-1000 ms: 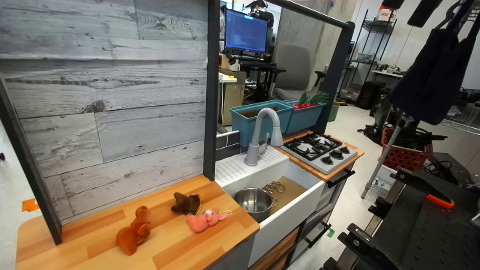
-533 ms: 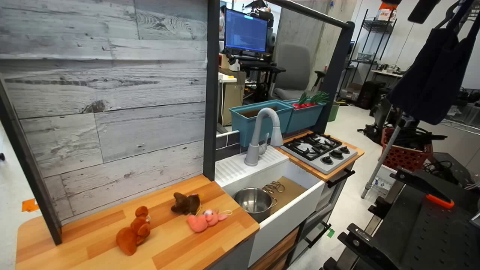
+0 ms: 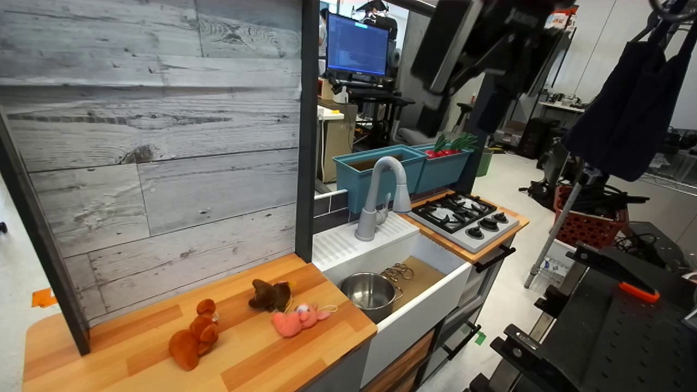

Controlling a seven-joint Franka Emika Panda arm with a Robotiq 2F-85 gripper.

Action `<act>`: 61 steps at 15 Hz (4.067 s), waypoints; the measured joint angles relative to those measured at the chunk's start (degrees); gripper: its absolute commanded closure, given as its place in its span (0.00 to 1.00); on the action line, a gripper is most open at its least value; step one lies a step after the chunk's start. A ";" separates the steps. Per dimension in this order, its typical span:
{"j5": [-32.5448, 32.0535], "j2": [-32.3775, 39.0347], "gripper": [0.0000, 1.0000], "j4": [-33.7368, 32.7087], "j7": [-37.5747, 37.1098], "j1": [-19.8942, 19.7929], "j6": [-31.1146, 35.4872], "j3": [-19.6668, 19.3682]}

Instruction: Pick up all the toys and put them in the pot, that is in the sink

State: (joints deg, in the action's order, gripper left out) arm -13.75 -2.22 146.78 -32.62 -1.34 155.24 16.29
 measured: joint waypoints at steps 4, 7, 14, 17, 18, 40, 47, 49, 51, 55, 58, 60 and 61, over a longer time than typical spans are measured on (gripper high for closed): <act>-19.31 9.48 0.00 -5.87 -18.49 0.34 2.73 -0.90; -28.76 18.13 0.00 -12.43 -30.18 3.41 2.24 -3.30; -28.93 26.08 0.00 -18.32 -32.37 5.06 1.90 -3.64; -28.93 26.07 0.00 -18.37 -32.37 5.06 1.87 -3.64; -28.93 26.07 0.00 -18.37 -32.37 5.06 1.87 -3.64; -9.02 35.14 0.00 -25.81 -6.08 -8.75 -3.84 11.16; -2.46 47.70 0.00 -47.21 -11.60 18.21 -7.20 -12.25; -1.63 53.14 0.00 -52.81 -11.55 22.88 -9.16 -14.23; 0.84 58.27 0.00 -58.20 -8.10 24.23 -11.23 -13.38; 6.82 64.50 0.00 -65.89 -0.79 22.86 -11.84 -10.75; 7.50 64.91 0.00 -66.53 -0.50 23.00 -11.53 -11.42; 7.54 65.14 0.00 -66.22 -0.55 24.06 -11.13 -12.66; 7.54 65.46 0.00 -66.08 -0.54 24.61 -11.12 -13.03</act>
State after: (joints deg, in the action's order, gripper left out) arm -6.21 63.24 80.71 -33.17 23.27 144.12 3.27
